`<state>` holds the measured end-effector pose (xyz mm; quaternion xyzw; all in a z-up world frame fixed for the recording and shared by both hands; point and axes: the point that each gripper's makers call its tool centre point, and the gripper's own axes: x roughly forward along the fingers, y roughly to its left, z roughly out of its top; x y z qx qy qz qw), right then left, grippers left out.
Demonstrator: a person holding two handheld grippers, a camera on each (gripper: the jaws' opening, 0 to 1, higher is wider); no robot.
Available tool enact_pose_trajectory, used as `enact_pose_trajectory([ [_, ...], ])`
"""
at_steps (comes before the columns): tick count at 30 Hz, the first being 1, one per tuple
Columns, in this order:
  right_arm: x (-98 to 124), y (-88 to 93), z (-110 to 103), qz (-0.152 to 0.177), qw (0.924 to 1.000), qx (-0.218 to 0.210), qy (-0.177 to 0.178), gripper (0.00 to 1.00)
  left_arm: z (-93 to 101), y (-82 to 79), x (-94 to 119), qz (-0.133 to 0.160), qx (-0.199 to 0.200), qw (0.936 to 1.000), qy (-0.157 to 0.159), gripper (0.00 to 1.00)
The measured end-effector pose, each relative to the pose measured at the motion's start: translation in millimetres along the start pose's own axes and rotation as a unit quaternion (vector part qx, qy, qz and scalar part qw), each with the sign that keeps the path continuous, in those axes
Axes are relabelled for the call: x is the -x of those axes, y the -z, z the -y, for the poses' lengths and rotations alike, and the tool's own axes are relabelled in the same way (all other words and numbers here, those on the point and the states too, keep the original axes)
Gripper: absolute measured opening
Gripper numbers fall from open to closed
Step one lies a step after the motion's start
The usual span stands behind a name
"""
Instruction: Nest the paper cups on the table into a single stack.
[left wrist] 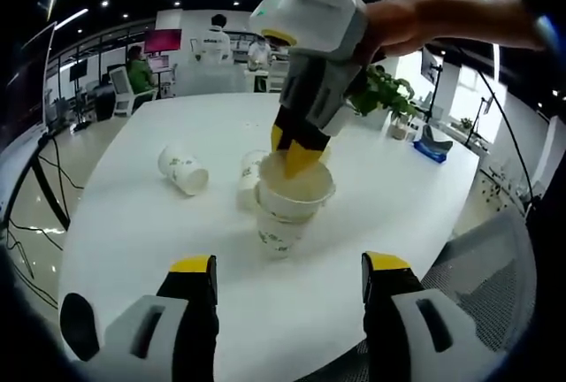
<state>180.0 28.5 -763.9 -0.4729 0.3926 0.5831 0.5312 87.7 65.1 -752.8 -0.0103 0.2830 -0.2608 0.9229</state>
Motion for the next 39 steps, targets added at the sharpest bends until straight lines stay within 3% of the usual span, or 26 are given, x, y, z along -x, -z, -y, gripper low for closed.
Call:
enact_pose_trajectory([
  [6,10,-2.4,0,0.014,0.9998,-0.007,0.009,0.09,1.4,-0.1,0,-0.001,-0.001,1.0,0.001,0.65],
  [12,21,-2.9,11,0.057,0.9961,-0.066,0.017,0.16,2.7,-0.1,0,-0.002,-0.003,1.0,0.002,0.65],
  [17,25,19.8,23,0.071,0.9914,-0.105,0.035,0.23,2.6,-0.1,0,-0.003,-0.003,1.0,0.002,0.65],
  [25,33,46.8,20,0.097,0.9821,-0.154,0.049,0.32,4.1,2.1,-2,-0.007,-0.009,0.9999,0.006,0.65],
  [28,38,46.3,23,0.124,0.9777,-0.162,0.051,0.36,4.6,2.7,-2,-0.009,-0.01,0.9999,0.007,0.65],
  [33,43,48.2,16,0.141,0.9741,-0.168,0.058,0.44,4.9,3.1,-2,-0.01,-0.011,0.9999,0.006,0.65],
  [34,46,43.0,15,0.165,0.9688,-0.175,0.06,0.46,4.6,3.9,-3,-0.01,-0.011,0.9999,0.006,0.65],
  [39,47,51.5,14,0.184,0.9606,-0.198,0.064,0.52,2.8,6.0,-4,-0.013,-0.013,0.9998,0.008,0.65],
])
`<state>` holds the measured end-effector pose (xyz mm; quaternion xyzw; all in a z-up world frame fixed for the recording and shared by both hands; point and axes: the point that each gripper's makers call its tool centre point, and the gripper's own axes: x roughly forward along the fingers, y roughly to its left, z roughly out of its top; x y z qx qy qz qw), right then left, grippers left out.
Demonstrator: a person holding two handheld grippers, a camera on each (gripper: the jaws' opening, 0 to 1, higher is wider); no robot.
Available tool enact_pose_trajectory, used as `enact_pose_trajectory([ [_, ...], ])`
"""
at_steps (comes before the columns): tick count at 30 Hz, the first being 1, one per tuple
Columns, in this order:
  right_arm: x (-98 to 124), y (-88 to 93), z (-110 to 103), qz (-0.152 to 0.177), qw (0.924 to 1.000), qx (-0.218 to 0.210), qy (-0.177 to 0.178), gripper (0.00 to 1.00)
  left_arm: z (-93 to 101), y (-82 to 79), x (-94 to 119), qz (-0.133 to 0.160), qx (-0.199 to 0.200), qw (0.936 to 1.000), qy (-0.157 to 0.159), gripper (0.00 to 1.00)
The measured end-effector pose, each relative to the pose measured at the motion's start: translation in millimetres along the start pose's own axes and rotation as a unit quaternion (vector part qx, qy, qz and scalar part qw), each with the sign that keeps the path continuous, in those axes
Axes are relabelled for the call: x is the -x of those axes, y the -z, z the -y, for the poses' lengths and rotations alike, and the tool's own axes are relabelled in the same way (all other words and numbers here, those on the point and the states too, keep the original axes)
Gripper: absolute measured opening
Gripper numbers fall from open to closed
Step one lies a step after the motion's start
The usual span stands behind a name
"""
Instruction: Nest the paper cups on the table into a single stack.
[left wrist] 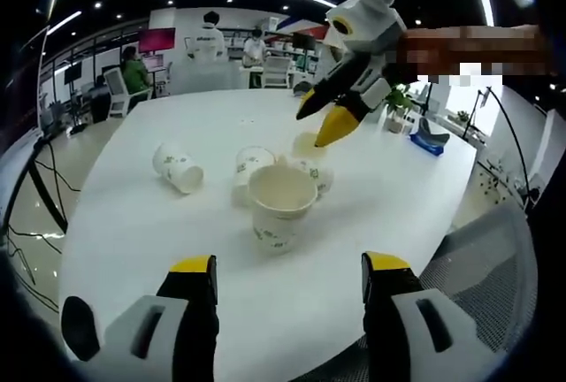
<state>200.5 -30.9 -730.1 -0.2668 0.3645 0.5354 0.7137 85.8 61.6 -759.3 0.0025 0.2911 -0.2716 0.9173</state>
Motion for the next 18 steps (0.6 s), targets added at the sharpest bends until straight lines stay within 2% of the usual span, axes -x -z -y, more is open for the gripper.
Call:
enact_pose_trajectory([
  [6,2,26.3,7,-0.032,0.9991,0.015,0.024,0.52,0.9,0.0,0,-0.002,-0.003,1.0,0.002,0.65],
  [8,-4,38.0,10,-0.043,0.9984,0.021,0.03,0.53,1.0,0.8,0,-0.003,-0.004,1.0,0.003,0.65],
  [10,-1,40.5,10,-0.045,0.9984,0.016,0.032,0.53,1.8,0.7,0,-0.004,-0.004,1.0,0.003,0.65],
  [18,-14,52.9,15,-0.055,0.9977,-0.003,0.039,0.56,4.5,0.9,0,-0.007,-0.005,0.9999,0.005,0.65],
])
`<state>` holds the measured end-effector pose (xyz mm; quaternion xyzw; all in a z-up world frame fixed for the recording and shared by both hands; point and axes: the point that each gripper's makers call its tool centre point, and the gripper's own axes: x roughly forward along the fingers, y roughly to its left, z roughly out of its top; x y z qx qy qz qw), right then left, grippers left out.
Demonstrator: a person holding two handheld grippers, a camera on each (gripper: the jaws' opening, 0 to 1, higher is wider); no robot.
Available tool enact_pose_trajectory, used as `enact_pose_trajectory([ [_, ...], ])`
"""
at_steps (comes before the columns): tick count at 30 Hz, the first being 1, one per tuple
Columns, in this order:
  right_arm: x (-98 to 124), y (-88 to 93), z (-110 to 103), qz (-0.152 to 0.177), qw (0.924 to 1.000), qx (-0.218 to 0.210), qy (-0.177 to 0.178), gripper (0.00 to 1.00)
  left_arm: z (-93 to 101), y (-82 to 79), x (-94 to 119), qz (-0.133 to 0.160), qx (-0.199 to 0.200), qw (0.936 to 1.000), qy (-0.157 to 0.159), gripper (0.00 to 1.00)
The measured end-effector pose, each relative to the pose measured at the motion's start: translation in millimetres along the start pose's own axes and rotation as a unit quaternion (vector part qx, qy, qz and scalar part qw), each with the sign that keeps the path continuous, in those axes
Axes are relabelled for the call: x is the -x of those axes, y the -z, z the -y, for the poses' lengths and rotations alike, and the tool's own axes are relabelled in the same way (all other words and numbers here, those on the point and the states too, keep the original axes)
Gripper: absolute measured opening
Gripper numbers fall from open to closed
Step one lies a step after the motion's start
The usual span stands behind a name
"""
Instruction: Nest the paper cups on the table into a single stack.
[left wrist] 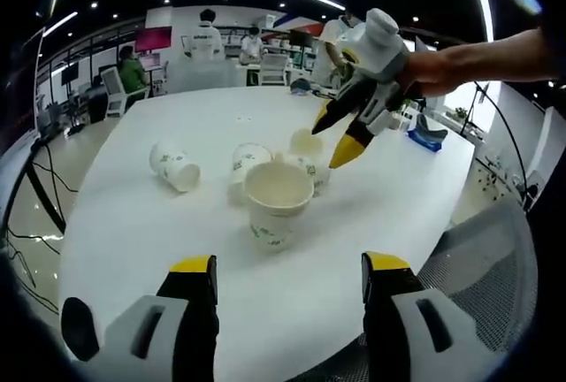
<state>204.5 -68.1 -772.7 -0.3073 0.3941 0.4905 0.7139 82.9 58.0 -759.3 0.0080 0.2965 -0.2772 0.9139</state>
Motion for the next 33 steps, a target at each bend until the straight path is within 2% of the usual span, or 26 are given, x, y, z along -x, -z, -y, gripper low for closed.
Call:
enact_pose_trajectory([
  [2,-6,6.7,5,-0.013,0.9999,0.006,0.005,0.57,-1.3,1.8,-1,-0.001,0.001,1.0,0.0,0.65],
  [8,-26,12.4,13,-0.02,0.9998,0.002,0.007,0.59,-1.4,2.6,-2,-0.004,0.002,1.0,0.001,0.65],
  [11,-25,13.6,10,-0.027,0.9996,-0.001,0.006,0.59,-0.5,3.2,-2,-0.005,0.003,1.0,0.001,0.65],
  [16,-41,23.9,11,-0.038,0.9993,-0.004,0.001,0.6,-0.7,3.8,-2,-0.007,0.004,1.0,0.0,0.65],
  [25,-50,25.0,16,-0.034,0.9994,-0.005,0.0,0.59,-0.9,5.5,-2,-0.011,0.006,0.9999,-0.001,0.65],
  [33,-57,32.9,17,-0.05,0.9988,0.006,0.001,0.55,0.3,6.1,-1,-0.014,0.004,0.9999,0.0,0.65],
])
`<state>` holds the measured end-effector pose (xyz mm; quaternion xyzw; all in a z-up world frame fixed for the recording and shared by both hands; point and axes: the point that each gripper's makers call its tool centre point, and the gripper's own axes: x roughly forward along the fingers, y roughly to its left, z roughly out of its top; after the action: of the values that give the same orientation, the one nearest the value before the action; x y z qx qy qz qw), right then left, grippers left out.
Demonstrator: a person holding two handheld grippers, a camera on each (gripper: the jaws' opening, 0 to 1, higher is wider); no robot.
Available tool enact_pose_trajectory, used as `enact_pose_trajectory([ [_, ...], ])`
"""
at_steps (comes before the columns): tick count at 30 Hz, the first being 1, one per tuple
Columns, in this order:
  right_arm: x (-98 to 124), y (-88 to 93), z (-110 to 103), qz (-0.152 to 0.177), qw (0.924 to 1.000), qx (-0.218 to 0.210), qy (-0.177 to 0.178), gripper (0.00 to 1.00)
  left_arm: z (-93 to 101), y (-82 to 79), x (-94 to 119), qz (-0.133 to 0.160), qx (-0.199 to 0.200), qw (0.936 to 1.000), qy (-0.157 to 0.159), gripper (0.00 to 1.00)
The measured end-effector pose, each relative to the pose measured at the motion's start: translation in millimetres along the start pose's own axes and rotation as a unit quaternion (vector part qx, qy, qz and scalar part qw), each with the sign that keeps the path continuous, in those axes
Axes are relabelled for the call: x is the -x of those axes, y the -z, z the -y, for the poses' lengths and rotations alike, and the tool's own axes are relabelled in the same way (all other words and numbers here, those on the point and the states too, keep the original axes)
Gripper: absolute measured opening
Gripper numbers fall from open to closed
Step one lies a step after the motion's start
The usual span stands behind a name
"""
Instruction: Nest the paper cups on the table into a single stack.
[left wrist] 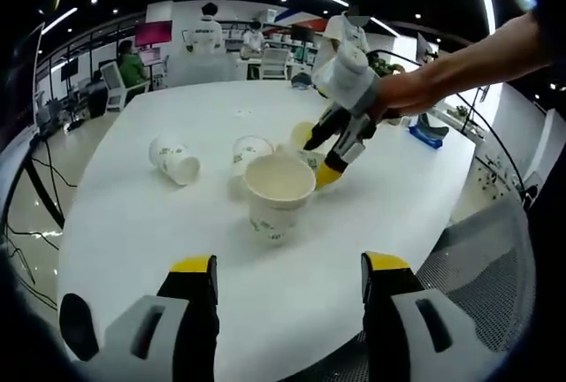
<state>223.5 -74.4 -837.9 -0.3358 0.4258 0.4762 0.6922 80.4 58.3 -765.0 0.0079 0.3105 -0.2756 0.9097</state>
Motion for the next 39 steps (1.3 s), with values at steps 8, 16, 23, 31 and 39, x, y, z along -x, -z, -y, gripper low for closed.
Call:
enact_pose_trajectory([
  [8,-1,5.0,-2,-0.008,1.0,-0.002,-0.005,0.39,4.8,-1.3,2,-0.004,-0.004,1.0,0.003,0.64],
  [16,1,9.0,-2,-0.007,0.9999,-0.005,-0.014,0.36,6.8,-2.0,2,-0.007,-0.009,0.9999,0.005,0.64],
  [23,8,15.5,-9,-0.003,0.9999,-0.003,-0.014,0.36,3.9,-0.6,0,-0.007,-0.014,0.9999,0.005,0.64],
  [31,16,30.5,-23,0.004,0.9999,-0.007,-0.015,0.35,5.8,-0.6,0,-0.006,-0.019,0.9998,0.008,0.63],
  [39,35,38.2,-35,0.033,0.9991,-0.025,-0.008,0.35,13.9,-2.2,2,-0.006,-0.027,0.9994,0.02,0.62],
])
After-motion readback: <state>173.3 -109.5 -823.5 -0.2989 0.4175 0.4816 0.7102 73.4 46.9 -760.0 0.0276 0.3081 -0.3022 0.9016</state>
